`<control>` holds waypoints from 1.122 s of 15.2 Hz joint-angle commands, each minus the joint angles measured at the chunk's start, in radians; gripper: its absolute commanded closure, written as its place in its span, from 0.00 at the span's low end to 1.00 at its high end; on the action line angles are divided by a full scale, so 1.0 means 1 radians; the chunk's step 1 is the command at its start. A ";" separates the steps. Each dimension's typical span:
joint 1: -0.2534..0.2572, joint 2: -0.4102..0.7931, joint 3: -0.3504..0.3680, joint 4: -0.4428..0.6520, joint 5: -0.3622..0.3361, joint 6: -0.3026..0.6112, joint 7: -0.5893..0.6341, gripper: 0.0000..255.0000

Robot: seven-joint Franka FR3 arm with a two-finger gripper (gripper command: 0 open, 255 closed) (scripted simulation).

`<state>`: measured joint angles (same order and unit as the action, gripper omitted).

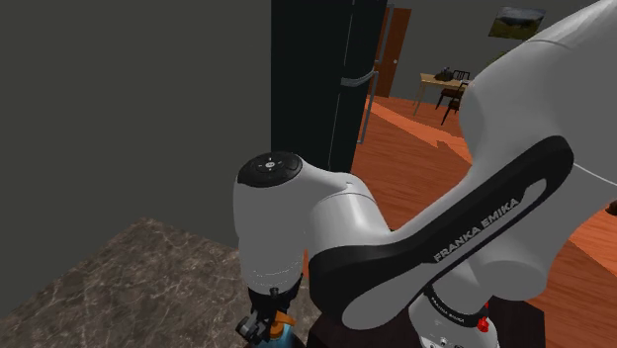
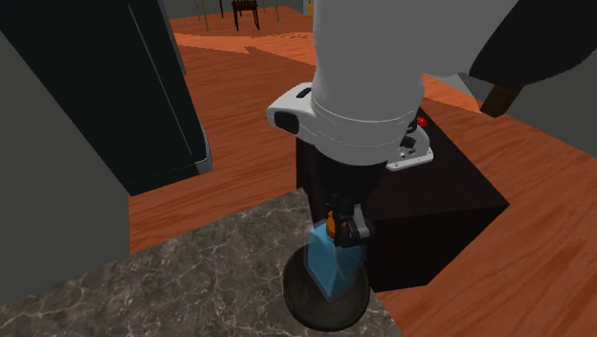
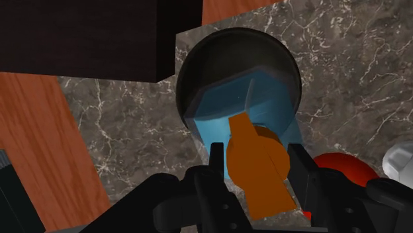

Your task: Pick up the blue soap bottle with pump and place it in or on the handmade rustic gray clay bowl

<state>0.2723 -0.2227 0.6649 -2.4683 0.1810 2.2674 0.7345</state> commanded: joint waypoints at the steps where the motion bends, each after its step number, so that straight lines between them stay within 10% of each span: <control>1: -0.003 0.020 0.007 -0.014 -0.010 0.032 0.008 1.00; 11: -0.009 0.048 0.016 -0.027 -0.026 0.070 0.021 1.00; 12: -0.009 0.048 0.016 -0.027 -0.026 0.070 0.021 0.00; 17: -0.009 0.048 0.016 -0.027 -0.026 0.070 0.021 0.00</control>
<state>0.2637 -0.1746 0.6809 -2.4950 0.1552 2.3373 0.7557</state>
